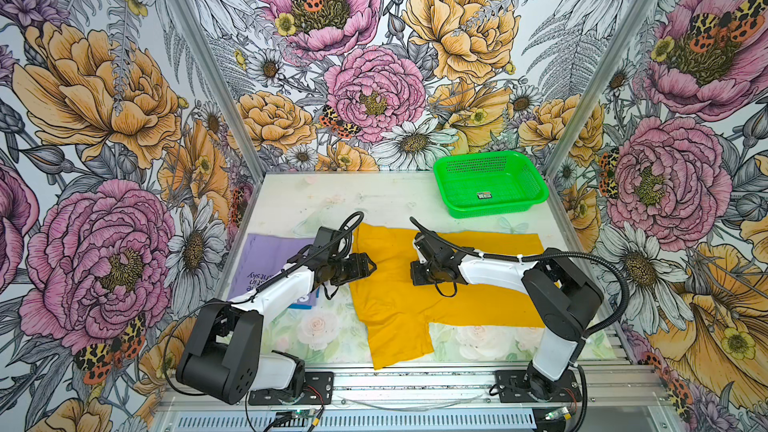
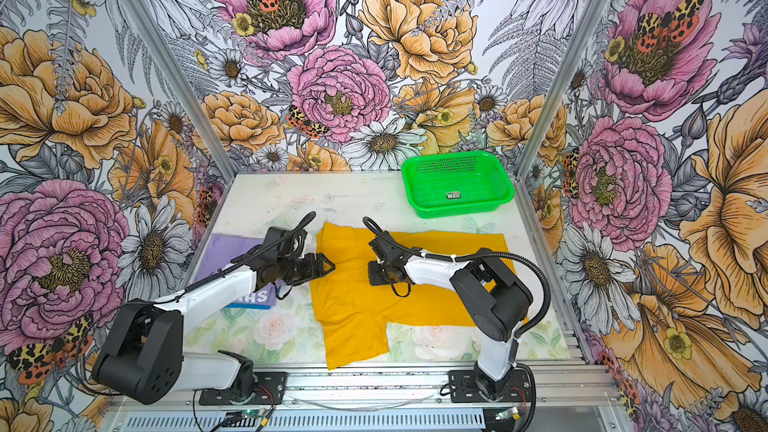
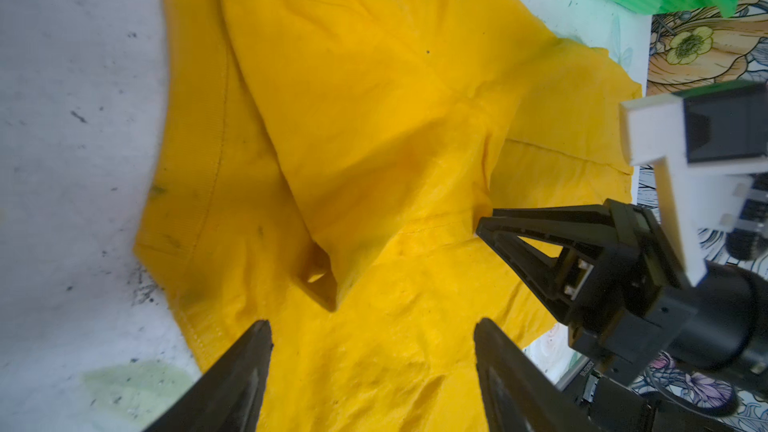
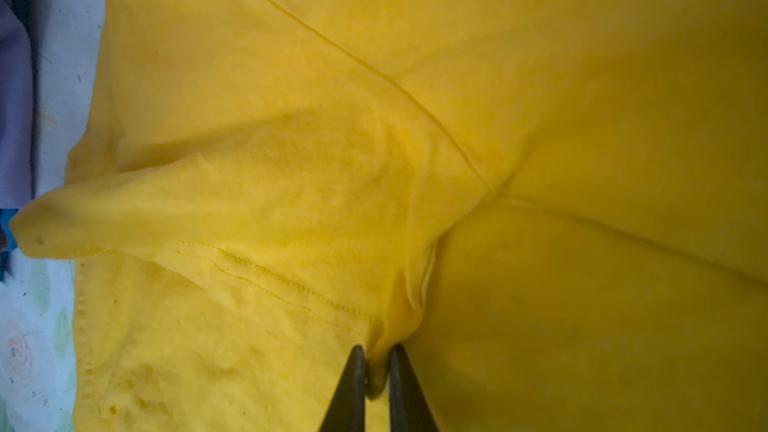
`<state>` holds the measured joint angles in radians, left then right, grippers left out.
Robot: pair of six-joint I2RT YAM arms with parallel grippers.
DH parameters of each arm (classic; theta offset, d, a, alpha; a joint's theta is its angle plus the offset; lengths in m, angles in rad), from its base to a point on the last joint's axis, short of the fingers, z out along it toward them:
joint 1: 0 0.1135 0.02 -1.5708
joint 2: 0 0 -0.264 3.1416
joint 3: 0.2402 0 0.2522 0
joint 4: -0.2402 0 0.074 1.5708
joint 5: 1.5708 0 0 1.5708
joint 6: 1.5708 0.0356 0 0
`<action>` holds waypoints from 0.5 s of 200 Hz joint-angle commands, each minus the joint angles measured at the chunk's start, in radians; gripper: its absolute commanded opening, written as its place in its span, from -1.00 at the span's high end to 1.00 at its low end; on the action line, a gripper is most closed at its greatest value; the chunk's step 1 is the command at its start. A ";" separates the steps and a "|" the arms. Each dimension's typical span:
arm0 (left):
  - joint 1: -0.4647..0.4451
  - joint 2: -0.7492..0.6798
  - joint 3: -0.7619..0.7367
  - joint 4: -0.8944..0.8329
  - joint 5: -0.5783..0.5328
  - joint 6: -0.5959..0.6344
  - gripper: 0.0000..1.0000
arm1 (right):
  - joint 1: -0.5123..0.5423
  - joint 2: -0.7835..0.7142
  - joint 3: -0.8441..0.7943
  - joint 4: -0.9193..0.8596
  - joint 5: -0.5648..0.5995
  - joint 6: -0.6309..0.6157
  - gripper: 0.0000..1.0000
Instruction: Fold and stack the t-shirts
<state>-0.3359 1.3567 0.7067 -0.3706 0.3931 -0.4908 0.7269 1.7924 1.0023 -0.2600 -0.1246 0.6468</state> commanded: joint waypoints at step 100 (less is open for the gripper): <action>-0.043 0.082 0.029 0.019 -0.003 0.021 -0.44 | -0.041 -0.181 -0.144 0.009 -0.044 0.010 0.82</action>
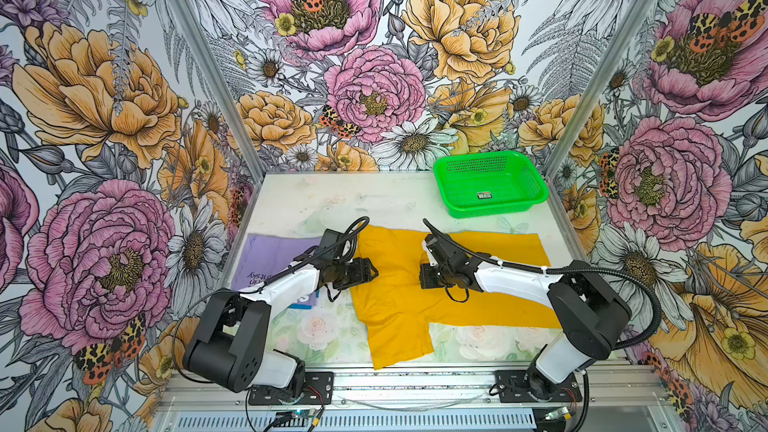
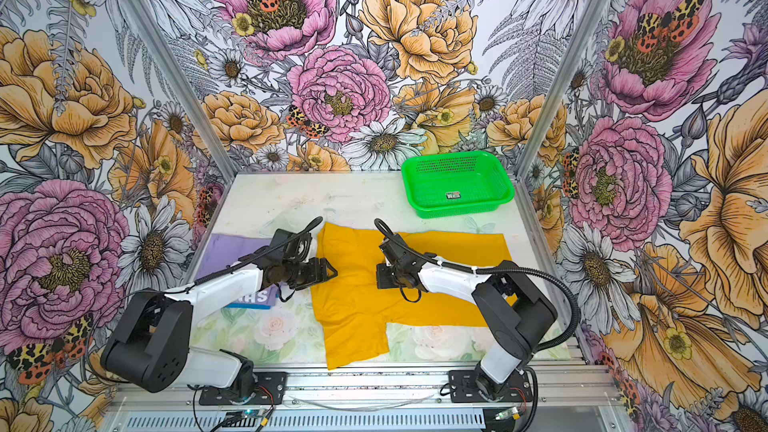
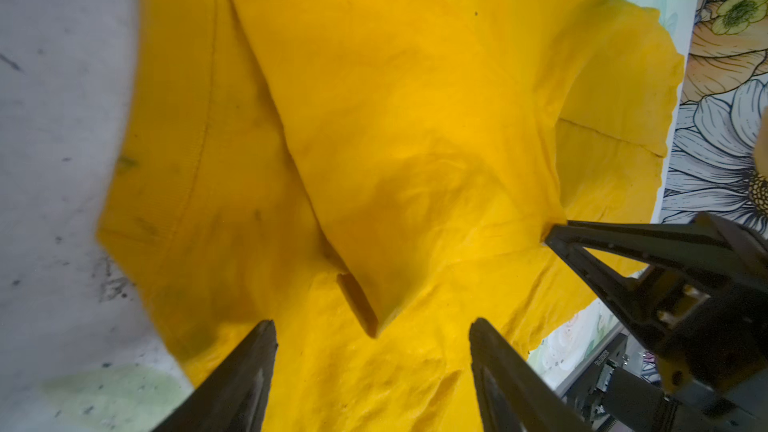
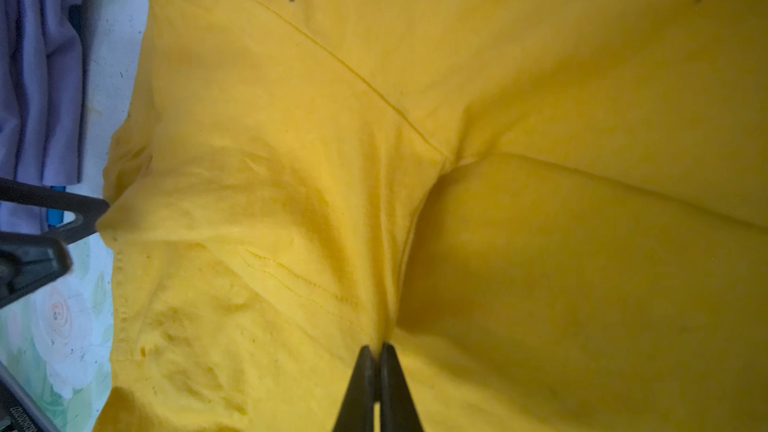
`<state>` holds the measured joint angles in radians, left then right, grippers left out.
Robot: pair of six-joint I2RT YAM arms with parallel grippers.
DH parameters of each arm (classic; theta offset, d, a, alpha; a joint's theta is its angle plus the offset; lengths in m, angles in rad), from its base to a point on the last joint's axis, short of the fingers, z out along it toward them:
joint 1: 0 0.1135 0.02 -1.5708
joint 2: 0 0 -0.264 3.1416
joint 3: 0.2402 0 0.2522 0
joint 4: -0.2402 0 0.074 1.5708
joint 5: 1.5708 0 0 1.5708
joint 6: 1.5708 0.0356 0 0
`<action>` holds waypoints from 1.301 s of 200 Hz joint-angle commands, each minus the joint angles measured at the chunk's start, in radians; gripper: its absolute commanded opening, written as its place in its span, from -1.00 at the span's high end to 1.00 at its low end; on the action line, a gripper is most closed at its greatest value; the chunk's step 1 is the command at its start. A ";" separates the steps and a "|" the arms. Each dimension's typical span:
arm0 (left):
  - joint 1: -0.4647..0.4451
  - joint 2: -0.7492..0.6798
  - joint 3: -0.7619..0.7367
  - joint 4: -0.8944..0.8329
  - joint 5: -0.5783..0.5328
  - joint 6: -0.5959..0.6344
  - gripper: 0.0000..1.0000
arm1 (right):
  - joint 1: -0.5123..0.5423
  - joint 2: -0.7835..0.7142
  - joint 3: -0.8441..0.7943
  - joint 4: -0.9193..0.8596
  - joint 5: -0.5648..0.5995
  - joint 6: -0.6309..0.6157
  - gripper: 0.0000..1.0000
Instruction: Fold and stack the t-shirts
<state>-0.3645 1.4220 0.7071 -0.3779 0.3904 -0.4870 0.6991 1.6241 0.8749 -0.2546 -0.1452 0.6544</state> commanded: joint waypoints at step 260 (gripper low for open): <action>0.003 -0.386 -0.075 -0.145 0.072 -0.100 -0.76 | -0.209 -0.208 -0.143 -0.035 -0.013 -0.001 -0.02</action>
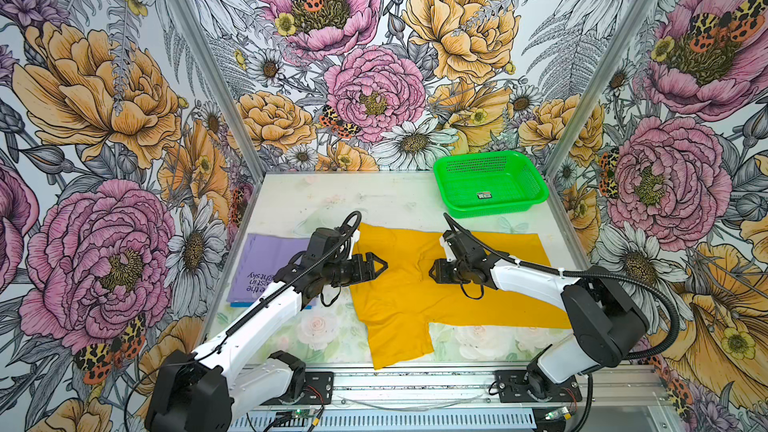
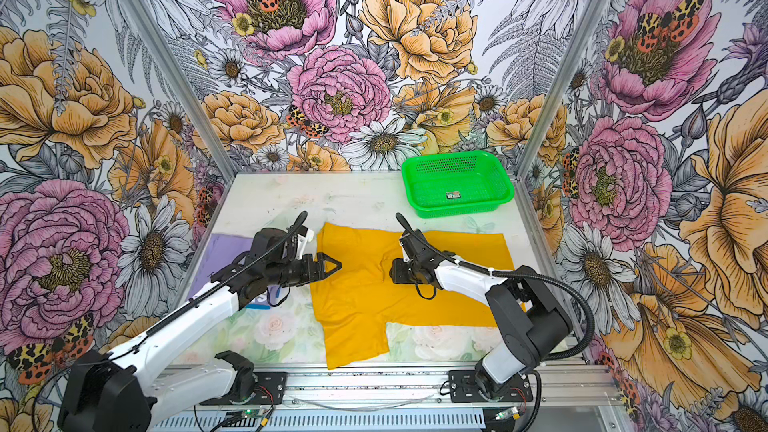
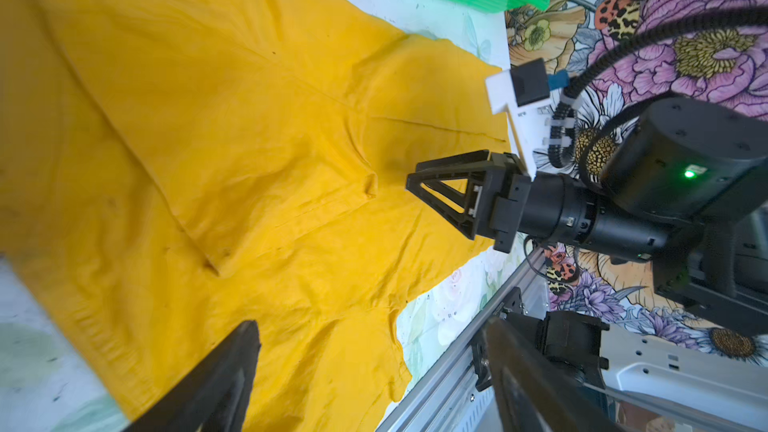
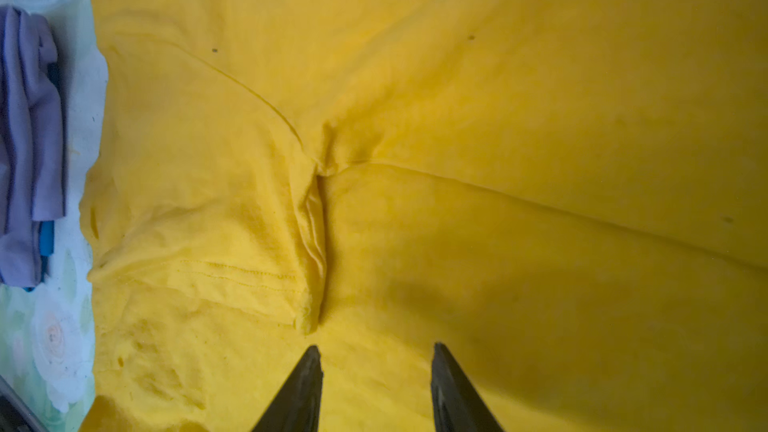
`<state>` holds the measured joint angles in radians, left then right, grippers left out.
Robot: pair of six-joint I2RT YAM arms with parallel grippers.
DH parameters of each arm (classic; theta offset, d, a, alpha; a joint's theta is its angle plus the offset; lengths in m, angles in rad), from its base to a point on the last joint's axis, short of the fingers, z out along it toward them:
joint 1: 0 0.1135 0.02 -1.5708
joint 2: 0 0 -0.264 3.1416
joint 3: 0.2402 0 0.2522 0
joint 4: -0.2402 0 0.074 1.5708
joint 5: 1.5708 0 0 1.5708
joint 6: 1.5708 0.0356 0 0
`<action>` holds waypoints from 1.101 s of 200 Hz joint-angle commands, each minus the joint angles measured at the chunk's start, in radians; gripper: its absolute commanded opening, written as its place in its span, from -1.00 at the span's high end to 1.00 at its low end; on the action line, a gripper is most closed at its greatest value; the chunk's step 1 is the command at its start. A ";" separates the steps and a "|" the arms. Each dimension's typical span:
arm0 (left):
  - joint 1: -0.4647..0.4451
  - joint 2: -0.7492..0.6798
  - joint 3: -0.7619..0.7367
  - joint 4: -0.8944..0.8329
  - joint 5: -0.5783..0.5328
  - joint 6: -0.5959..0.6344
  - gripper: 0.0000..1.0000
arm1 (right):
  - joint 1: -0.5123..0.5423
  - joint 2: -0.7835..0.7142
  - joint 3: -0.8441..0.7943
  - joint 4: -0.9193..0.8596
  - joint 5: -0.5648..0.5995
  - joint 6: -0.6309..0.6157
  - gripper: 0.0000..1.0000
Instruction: Fold and stack the t-shirts
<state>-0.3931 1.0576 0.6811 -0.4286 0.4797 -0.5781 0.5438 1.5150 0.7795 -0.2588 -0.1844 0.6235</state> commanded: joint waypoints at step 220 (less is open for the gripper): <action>-0.896 0.086 -0.232 -0.074 -0.460 -0.676 0.37 | -0.757 -0.514 -0.120 -0.422 -0.059 0.044 -0.89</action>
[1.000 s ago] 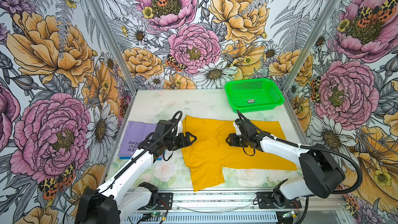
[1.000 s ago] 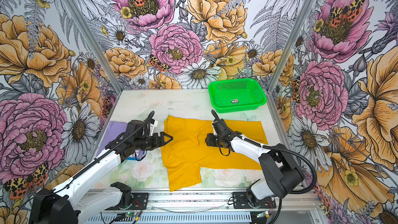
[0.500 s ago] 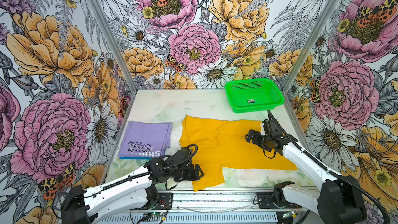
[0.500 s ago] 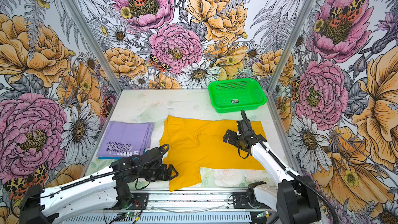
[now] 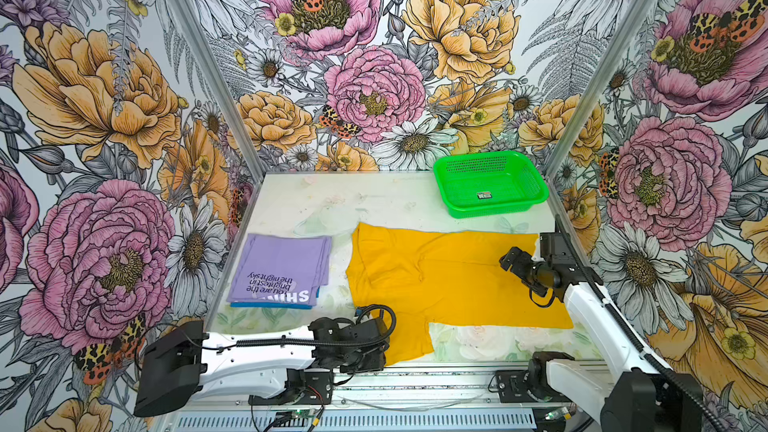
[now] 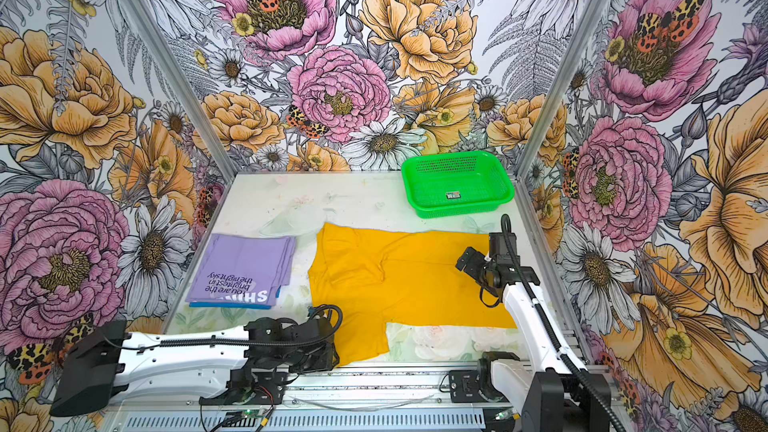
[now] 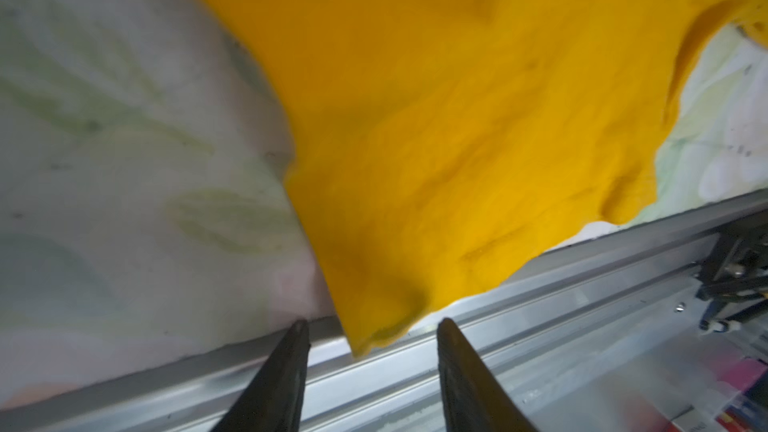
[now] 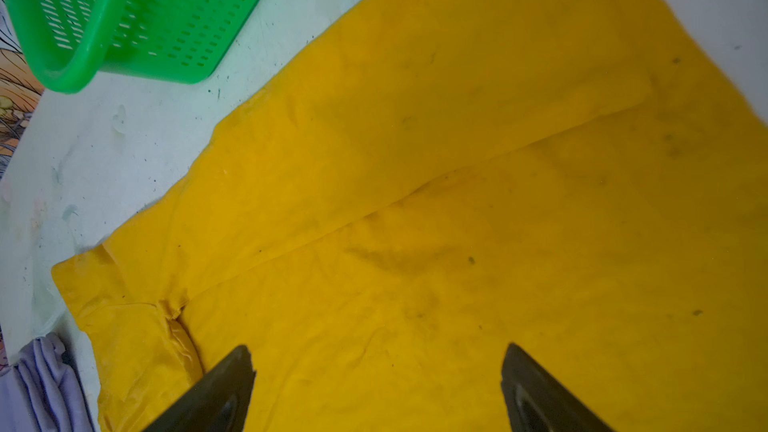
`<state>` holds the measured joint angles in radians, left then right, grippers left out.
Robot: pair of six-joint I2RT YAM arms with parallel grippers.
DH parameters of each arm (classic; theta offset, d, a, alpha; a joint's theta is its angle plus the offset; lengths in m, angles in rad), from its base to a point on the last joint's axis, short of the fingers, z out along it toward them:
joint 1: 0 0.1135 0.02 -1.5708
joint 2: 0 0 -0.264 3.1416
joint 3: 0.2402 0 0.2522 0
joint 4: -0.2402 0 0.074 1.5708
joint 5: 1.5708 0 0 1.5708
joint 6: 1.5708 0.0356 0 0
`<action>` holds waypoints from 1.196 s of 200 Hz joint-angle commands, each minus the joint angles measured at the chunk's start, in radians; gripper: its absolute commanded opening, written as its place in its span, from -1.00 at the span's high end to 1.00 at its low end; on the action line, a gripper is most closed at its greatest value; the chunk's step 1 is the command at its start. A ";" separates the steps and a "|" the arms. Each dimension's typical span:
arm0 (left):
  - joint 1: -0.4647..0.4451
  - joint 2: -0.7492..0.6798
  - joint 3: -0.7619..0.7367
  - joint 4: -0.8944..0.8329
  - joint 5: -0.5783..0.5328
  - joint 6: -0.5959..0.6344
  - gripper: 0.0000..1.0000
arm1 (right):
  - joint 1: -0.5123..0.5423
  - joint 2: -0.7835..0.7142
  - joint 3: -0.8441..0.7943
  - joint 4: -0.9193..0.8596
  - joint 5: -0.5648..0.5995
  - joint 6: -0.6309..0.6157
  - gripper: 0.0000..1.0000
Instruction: Fold and stack the t-shirts
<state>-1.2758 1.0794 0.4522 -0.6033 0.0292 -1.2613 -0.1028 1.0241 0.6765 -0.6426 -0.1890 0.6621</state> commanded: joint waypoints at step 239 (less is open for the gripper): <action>0.481 0.112 0.165 0.198 0.198 0.463 1.00 | -0.639 -0.022 -0.165 -0.156 0.277 0.170 -0.35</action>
<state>-0.8017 1.1824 0.5823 -0.4339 0.2077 -0.8104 -0.6914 0.9859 0.5297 -0.8730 0.0437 0.8463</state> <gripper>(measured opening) 0.048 0.711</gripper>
